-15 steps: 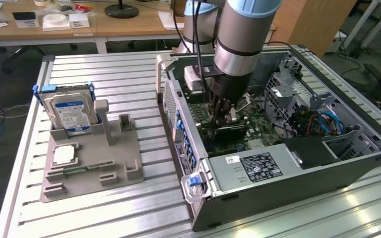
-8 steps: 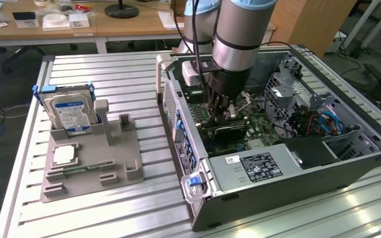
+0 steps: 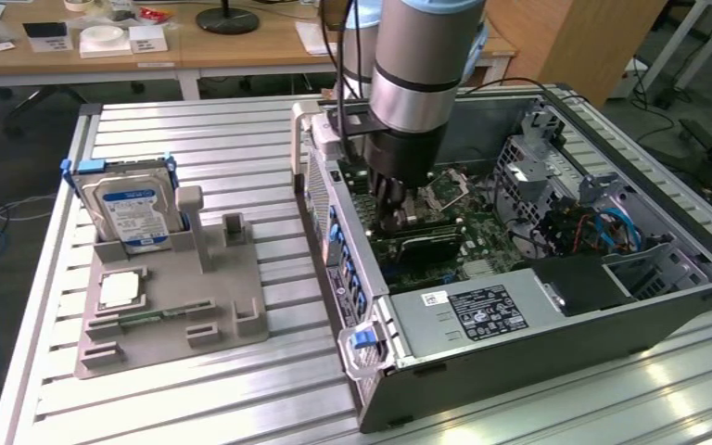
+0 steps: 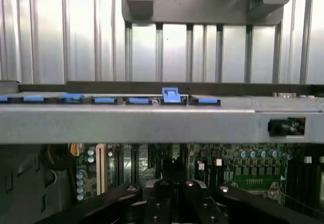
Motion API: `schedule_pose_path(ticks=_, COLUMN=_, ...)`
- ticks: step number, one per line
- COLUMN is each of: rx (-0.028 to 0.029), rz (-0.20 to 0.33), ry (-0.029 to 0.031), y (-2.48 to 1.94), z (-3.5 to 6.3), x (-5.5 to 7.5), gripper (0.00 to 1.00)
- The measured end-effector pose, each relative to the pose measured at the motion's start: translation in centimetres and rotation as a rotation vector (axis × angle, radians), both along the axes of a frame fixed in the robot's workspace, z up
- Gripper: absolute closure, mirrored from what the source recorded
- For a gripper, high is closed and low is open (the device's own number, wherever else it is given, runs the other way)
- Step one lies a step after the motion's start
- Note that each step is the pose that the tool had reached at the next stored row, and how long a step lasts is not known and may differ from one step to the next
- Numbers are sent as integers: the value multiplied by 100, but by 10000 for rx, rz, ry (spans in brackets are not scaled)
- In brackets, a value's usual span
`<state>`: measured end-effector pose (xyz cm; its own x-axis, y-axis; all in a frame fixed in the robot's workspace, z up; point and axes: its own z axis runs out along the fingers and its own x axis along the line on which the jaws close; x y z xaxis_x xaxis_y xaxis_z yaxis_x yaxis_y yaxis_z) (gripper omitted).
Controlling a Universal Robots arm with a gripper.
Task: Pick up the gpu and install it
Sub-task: 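Press down on the gpu until it lock into place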
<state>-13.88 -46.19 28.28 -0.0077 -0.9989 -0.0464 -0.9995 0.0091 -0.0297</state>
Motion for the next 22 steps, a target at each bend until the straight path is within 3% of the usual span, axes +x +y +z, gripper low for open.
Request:
schedule_pose_path(ticks=6, rx=-4, rz=1, ry=0, y=-102, z=-4, x=-68, gripper=89)
schedule_pose_path(ticks=14, rx=-17, rz=4, ry=-1, y=-204, z=-22, x=-184, gripper=89)
schedule_pose_path(ticks=18, rx=-23, rz=3, ry=3, y=-204, z=-30, x=-203, gripper=89)
schedule_pose_path(ticks=22, rx=-24, rz=3, ry=5, y=-175, z=-35, x=-222, gripper=89)
